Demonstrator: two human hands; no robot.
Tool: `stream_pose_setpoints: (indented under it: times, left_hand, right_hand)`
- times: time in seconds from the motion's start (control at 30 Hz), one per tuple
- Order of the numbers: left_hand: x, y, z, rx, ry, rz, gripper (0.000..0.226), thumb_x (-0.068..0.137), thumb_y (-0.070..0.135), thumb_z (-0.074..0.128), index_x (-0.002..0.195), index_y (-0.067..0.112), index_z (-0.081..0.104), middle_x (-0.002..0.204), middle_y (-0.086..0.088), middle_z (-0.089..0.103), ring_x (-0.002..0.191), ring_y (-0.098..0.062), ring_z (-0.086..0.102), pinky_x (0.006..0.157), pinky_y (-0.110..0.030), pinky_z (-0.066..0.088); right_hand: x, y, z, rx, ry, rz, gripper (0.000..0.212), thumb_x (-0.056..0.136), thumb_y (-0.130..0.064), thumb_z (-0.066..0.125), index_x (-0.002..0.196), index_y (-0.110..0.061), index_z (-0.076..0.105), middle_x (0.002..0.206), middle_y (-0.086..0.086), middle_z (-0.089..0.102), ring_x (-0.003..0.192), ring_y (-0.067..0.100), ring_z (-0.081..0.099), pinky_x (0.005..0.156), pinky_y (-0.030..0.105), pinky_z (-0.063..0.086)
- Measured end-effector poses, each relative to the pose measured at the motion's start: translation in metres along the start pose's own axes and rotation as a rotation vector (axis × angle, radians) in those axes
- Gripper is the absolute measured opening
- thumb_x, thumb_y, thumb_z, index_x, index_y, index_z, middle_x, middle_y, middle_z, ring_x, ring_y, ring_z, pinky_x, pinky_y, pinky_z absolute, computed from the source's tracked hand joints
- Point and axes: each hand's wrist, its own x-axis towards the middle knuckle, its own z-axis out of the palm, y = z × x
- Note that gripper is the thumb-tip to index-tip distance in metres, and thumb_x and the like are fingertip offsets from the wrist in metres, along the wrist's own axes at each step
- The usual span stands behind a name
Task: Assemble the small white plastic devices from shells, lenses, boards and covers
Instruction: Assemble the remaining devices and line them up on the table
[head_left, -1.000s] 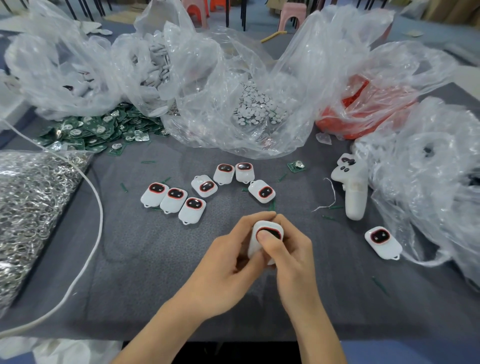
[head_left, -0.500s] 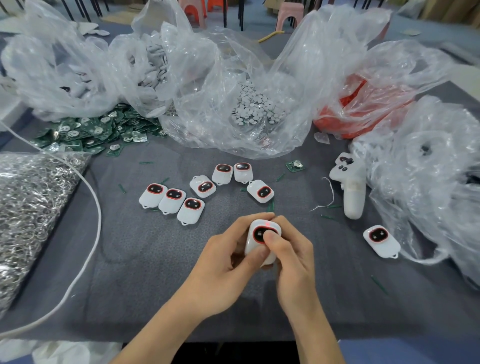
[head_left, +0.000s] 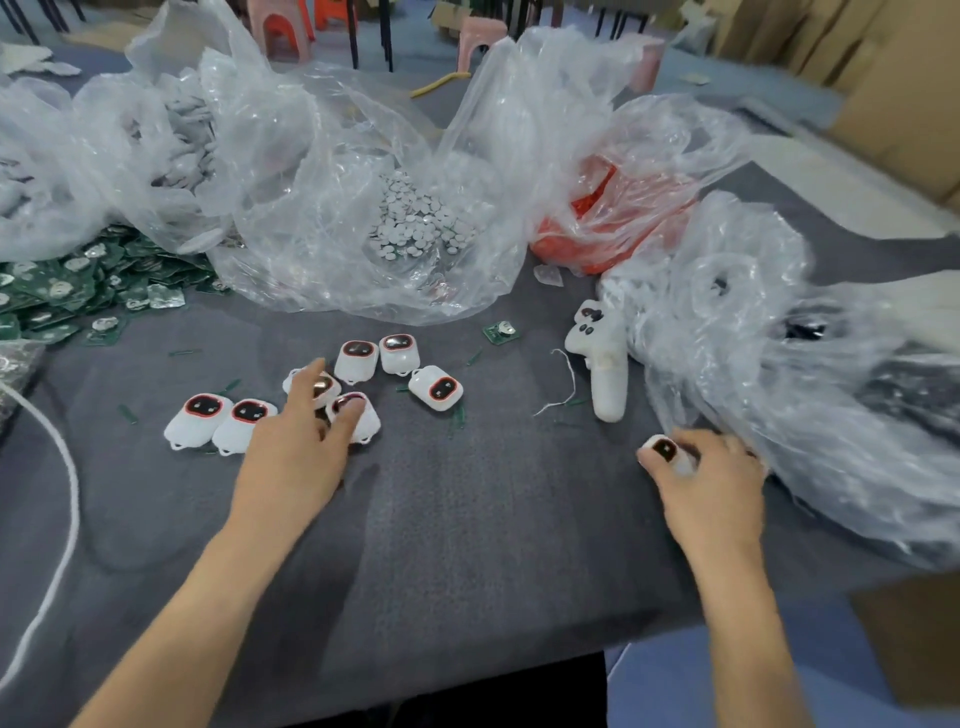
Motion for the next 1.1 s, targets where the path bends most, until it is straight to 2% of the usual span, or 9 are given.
stream_pose_setpoints:
  times: [0.07,0.13,0.2,0.23,0.33,0.43,0.67,0.93,1.1]
  left_hand:
    - [-0.008,0.006,-0.001,0.015,0.123,0.051,0.041,0.095,0.031,0.053,0.134,0.023,0.045,0.060,0.002,0.056,0.073,-0.029,0.060,0.064,-0.038,0.040]
    - [-0.021,0.014,-0.002,-0.070,0.170,0.150,0.032,0.094,0.022,0.054,0.126,0.023,0.052,0.055,0.006,0.051,0.060,-0.008,0.053,0.059,-0.026,0.038]
    - [-0.037,0.024,0.001,-0.190,0.090,0.221,0.027,0.093,0.016,0.055,0.116,0.029,0.057,0.055,0.005,0.049,0.053,-0.004,0.047,0.056,-0.015,0.039]
    - [-0.044,0.029,0.004,-0.268,0.004,0.226,0.027,0.093,0.015,0.055,0.112,0.033,0.059,0.058,0.005,0.050,0.051,-0.004,0.046,0.058,-0.018,0.044]
    - [-0.064,0.047,0.015,-0.567,-0.264,0.134,0.027,0.094,0.010,0.055,0.110,0.031,0.062,0.072,0.004,0.064,0.058,-0.014,0.058,0.060,-0.032,0.054]
    - [-0.073,0.057,0.017,-0.730,-0.317,0.074,0.021,0.092,0.025,0.055,0.111,0.027,0.062,0.093,-0.001,0.071,0.074,-0.018,0.064,0.070,-0.036,0.056]
    - [-0.080,0.058,0.001,-0.908,-0.324,0.099,0.027,0.084,0.020,0.051,0.107,0.020,0.066,0.085,0.010,0.070,0.070,-0.001,0.059,0.063,-0.013,0.046]
    - [-0.080,0.061,-0.003,-0.937,-0.211,0.060,0.010,0.085,0.022,0.057,0.093,0.017,0.062,0.066,0.010,0.064,0.056,0.001,0.054,0.052,-0.011,0.041]
    - [-0.081,0.062,-0.002,-0.821,-0.166,0.104,0.005,0.077,0.037,0.058,0.075,0.034,0.059,0.055,0.009,0.053,0.047,-0.004,0.040,0.046,-0.018,0.031]
  right_hand:
    - [-0.007,-0.002,0.000,0.042,0.035,-0.067,0.029,0.073,-0.022,0.081,0.091,-0.006,0.065,0.099,0.018,0.059,0.099,0.035,0.048,0.086,0.035,0.030]
    - [-0.022,-0.011,0.003,0.133,0.138,-0.151,0.028,0.074,-0.014,0.080,0.085,-0.010,0.054,0.089,0.007,0.055,0.091,0.025,0.044,0.077,0.029,0.029]
    - [-0.044,-0.026,0.009,0.349,0.228,-0.178,0.027,0.082,-0.015,0.073,0.086,-0.017,0.047,0.079,-0.005,0.054,0.079,0.021,0.050,0.067,0.033,0.039]
    - [-0.054,-0.036,0.009,0.477,0.231,-0.171,0.023,0.086,-0.019,0.069,0.087,-0.021,0.046,0.074,-0.009,0.056,0.070,0.021,0.056,0.060,0.035,0.044]
    - [-0.077,-0.072,0.009,1.017,-0.095,-0.064,0.005,0.094,-0.024,0.058,0.094,-0.029,0.058,0.079,-0.001,0.070,0.055,0.018,0.063,0.039,0.027,0.042]
    - [-0.097,-0.104,0.013,1.423,-0.465,0.069,0.014,0.091,-0.023,0.057,0.099,-0.023,0.068,0.085,0.008,0.071,0.058,0.016,0.058,0.042,0.023,0.041]
    - [-0.115,-0.129,0.022,1.359,-0.494,-0.115,0.018,0.090,-0.022,0.048,0.090,-0.024,0.066,0.080,0.001,0.066,0.067,0.012,0.057,0.053,0.028,0.045]
    - [-0.118,-0.137,0.022,1.437,-0.627,-0.119,0.024,0.088,-0.016,0.047,0.093,-0.023,0.070,0.081,0.001,0.068,0.069,0.012,0.060,0.055,0.021,0.048]
    - [-0.119,-0.137,0.023,1.454,-0.516,-0.105,0.026,0.083,-0.011,0.046,0.086,-0.021,0.071,0.077,0.001,0.068,0.071,0.013,0.063,0.060,0.021,0.050]
